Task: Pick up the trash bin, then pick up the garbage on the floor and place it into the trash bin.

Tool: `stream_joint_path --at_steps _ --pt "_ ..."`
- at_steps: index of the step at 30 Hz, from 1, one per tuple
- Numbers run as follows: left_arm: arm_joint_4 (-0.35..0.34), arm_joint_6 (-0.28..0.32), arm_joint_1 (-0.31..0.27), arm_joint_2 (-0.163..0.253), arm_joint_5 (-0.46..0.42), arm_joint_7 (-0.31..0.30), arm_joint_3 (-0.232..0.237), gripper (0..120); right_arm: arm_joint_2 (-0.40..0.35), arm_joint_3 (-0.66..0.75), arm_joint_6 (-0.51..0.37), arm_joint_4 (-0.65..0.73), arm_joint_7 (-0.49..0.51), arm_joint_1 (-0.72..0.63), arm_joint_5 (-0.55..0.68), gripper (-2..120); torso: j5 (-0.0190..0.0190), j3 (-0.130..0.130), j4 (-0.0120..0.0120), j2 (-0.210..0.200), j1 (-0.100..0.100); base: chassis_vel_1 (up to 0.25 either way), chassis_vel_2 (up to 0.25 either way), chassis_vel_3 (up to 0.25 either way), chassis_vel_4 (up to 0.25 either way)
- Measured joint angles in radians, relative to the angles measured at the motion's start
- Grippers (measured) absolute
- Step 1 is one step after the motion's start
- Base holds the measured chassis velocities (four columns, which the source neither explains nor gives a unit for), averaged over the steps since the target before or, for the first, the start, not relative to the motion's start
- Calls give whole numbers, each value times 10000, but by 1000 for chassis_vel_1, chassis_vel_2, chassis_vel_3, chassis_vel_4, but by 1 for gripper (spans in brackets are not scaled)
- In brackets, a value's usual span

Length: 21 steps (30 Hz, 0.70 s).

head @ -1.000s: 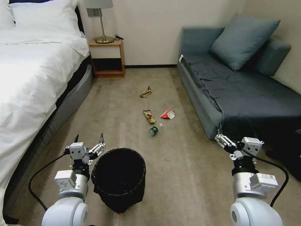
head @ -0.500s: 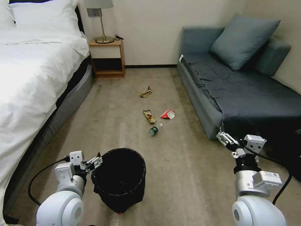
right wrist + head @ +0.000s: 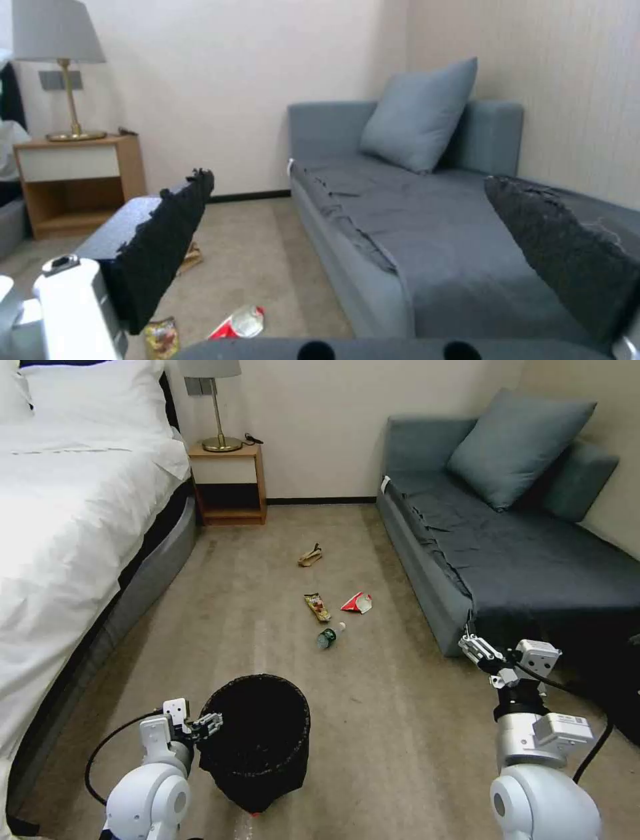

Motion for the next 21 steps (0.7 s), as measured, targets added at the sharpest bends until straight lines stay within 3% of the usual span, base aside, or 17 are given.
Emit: stream_joint_path --at_steps 13,21 --pt "282 -30 119 214 -1292 -759 146 97 179 -53 11 44 0 1 -42 100 0 0 0 0 0 0 0 0 0" --pt "617 -37 -1 179 -1750 -939 174 69 190 -54 38 48 15 -9 -52 100 0 0 1 0 0 0 0 0 0"
